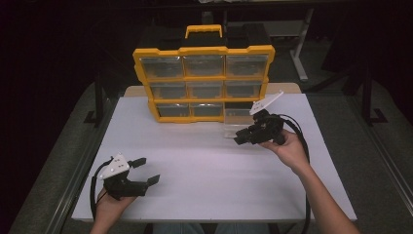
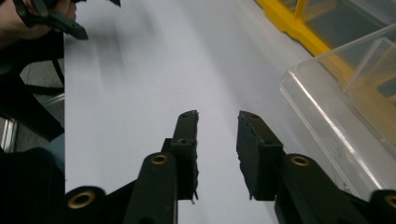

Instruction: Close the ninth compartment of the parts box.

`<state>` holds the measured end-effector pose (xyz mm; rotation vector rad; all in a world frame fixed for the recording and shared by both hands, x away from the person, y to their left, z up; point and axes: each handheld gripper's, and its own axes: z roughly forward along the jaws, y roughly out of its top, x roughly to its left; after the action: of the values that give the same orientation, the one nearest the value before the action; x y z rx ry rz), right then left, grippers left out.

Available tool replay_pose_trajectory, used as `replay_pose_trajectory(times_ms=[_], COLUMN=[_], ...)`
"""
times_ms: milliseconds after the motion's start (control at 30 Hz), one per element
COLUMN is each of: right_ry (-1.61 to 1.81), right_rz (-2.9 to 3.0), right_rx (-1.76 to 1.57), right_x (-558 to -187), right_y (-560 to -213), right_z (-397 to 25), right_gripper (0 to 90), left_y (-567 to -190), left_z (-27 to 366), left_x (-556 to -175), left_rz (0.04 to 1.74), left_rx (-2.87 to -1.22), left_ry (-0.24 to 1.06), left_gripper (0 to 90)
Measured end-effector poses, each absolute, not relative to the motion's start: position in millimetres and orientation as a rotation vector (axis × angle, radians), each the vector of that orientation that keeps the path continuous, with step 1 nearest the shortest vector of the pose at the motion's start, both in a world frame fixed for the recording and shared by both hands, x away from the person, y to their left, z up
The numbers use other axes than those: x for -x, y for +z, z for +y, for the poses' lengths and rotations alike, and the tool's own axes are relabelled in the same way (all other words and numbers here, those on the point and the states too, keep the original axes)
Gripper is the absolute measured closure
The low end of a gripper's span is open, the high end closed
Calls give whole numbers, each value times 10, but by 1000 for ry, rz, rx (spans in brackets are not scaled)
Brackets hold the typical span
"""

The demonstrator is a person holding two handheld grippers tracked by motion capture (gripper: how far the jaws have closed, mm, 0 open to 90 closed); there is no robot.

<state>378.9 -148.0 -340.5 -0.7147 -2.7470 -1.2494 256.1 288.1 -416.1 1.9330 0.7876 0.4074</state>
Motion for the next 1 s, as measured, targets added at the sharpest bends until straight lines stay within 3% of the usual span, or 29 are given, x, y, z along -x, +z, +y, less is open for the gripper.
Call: replay_pose_trajectory(times_ms=[600,1000], right_ry=[-1272,-1204], right_rz=[-2747,-2785], right_rx=[776,873], right_x=[-3861,-3947], right_y=[-3691,-3837], right_z=[-1550,-1488], right_gripper=[879,885], left_y=[-4171,-4176], left_z=[2892,2904], left_x=[-2578,-2567], left_rz=[790,791], left_rx=[-1936,-1936], left_ry=[405,413], left_gripper=[188,188])
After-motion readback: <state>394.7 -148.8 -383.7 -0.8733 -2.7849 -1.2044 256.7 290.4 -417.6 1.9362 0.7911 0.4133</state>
